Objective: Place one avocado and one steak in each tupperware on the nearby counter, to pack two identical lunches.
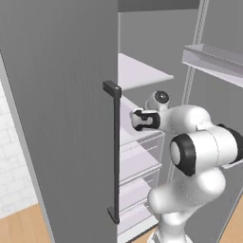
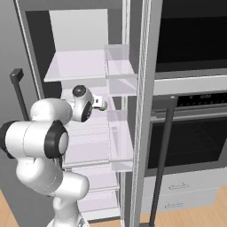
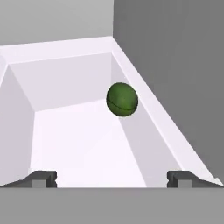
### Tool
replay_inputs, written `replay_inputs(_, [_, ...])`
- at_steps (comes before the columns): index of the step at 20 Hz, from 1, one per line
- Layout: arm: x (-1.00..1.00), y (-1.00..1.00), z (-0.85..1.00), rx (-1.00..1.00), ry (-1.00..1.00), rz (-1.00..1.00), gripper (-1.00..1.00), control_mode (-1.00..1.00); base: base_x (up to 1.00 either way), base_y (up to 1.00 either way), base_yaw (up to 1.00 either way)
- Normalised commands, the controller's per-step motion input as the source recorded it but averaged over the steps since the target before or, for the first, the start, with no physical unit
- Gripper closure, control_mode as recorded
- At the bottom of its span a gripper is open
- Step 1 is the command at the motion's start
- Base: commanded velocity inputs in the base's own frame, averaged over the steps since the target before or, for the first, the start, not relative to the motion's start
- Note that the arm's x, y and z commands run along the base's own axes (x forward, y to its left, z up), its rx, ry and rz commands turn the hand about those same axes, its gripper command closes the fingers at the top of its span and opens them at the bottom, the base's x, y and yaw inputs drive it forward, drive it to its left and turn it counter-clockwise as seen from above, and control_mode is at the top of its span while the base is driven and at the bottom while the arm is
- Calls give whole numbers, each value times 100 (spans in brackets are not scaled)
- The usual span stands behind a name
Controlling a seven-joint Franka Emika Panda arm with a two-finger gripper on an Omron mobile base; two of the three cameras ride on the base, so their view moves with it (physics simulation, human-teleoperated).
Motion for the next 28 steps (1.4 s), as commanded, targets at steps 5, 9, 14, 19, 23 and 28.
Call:
replay_inputs(5, [46,-1,-14,0,3,-1,-100,-100,0,0,0])
replay_inputs(9, [44,-1,-10,0,2,0,-100,-100,0,0,0])
replay_inputs(14, [42,-17,-19,0,1,0,-100,-100,0,0,0])
replay_inputs(19, [32,-12,-24,0,0,0,-100,-100,0,0,0])
replay_inputs(23, [32,0,-21,0,0,0,-100,-100,0,0,0])
replay_inputs(28, [41,0,-4,0,3,0,-100,-100,0,0,0])
